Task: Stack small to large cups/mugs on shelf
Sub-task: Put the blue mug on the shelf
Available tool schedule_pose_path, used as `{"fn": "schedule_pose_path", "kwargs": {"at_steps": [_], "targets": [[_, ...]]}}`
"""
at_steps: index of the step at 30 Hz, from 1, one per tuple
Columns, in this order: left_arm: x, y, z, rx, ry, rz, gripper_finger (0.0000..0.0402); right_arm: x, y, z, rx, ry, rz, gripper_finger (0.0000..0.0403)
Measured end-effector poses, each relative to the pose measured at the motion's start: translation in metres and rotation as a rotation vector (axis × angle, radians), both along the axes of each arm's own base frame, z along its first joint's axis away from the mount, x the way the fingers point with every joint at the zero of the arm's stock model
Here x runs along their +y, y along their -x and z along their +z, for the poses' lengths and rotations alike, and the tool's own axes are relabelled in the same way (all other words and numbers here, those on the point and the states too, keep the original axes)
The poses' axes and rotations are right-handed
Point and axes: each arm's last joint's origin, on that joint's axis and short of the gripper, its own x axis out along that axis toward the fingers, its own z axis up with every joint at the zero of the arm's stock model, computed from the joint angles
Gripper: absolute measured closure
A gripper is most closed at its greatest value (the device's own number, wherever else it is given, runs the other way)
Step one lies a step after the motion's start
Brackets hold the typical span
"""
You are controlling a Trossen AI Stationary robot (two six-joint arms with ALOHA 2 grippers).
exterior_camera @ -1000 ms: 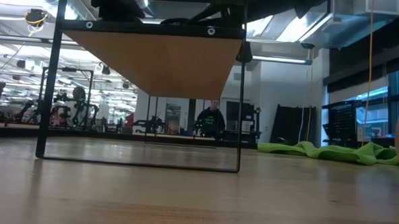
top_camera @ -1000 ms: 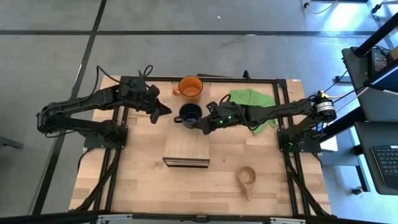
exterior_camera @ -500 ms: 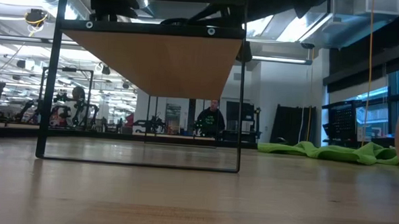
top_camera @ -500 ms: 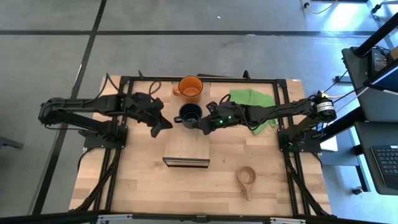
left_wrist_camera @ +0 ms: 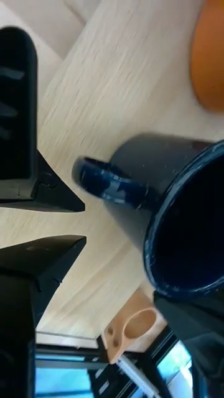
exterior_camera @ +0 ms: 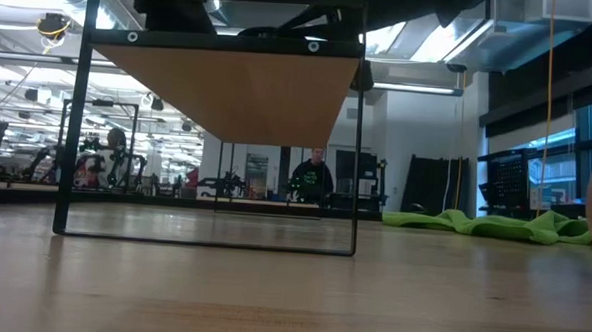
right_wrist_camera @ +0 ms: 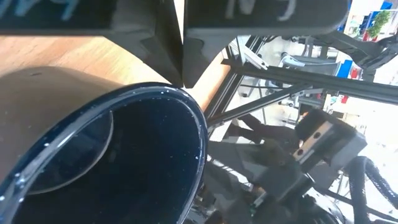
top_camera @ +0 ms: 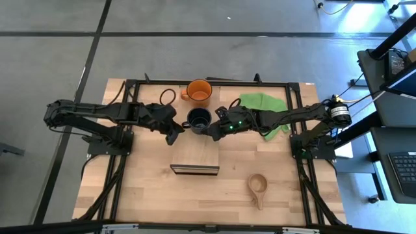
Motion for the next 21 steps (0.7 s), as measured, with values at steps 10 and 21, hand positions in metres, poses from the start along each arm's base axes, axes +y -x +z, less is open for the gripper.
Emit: {"fn": "schedule_pose_path", "kwargs": {"at_steps": [10,21], "targets": [[0.0024,0.0029,-0.0029,0.045,-0.060,0.045,0.0336,0.0000,0.0000,-0.0002,-0.001,0.004,0.002,0.0398],[0.0029,0.0029,-0.0033,0.050,-0.076,0.052,0.0336,0.0002,0.0000,-0.0001,-0.001,0.001,0.009,0.0398]]}}
